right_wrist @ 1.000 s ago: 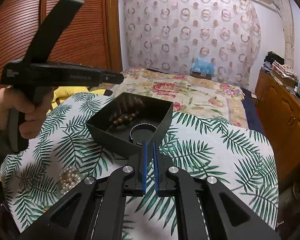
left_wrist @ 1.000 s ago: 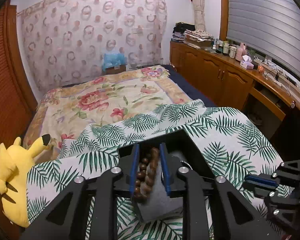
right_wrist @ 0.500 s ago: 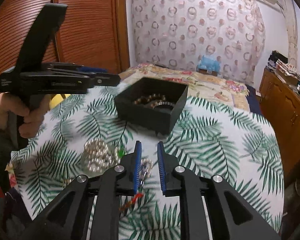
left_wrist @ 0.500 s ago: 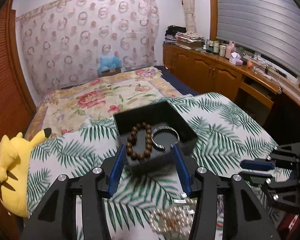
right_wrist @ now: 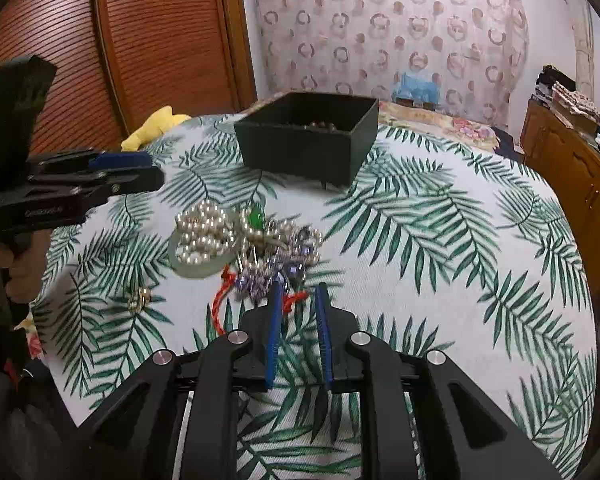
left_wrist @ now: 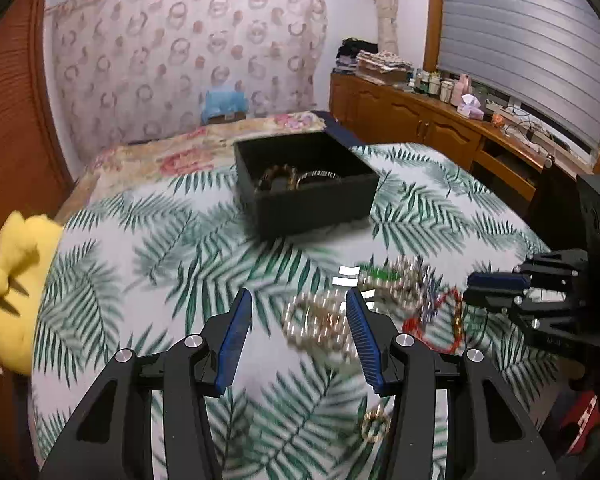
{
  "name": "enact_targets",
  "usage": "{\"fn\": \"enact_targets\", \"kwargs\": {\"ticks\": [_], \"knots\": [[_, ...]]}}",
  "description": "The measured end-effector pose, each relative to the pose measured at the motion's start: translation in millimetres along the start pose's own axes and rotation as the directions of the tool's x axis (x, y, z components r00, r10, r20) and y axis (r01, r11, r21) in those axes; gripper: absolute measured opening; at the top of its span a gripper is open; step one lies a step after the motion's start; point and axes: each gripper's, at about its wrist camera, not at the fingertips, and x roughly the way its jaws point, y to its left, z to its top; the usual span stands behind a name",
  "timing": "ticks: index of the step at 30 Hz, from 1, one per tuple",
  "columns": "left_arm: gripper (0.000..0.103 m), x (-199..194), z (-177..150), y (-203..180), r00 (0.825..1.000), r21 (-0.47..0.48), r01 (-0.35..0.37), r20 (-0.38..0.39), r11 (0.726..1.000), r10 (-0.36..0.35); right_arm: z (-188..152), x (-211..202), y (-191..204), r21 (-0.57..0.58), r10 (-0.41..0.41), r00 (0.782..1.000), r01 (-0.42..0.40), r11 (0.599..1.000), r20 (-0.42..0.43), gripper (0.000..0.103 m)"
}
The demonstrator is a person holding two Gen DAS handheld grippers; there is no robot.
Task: Organize jewelry
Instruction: 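Grasp the gold ring with the left tool while the right tool grasps the red bracelet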
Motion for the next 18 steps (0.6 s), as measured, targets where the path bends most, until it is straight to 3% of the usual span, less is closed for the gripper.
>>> {"fn": "enact_targets", "kwargs": {"ticks": [8,16,18], "knots": [[0.047,-10.8,-29.3,0.3,1.0,-0.022,-0.008,-0.023,1.0,0.008,-3.4,6.7,9.4,0.013,0.027,0.999,-0.027,1.0,-0.031,0.025],[0.047,-10.5,-42.9,-0.9,0.999,-0.027,-0.007,-0.043,1.0,0.006,-1.0,17.1,16.9,-0.033,-0.041,0.997,0.039,0.999,-0.065,0.024],[0.047,-9.6,-45.3,-1.7,0.999,-0.026,0.0,-0.052,1.0,-0.001,-2.7,15.3,15.9,-0.04,-0.048,0.997,0.046,0.998,-0.061,0.016]]}}
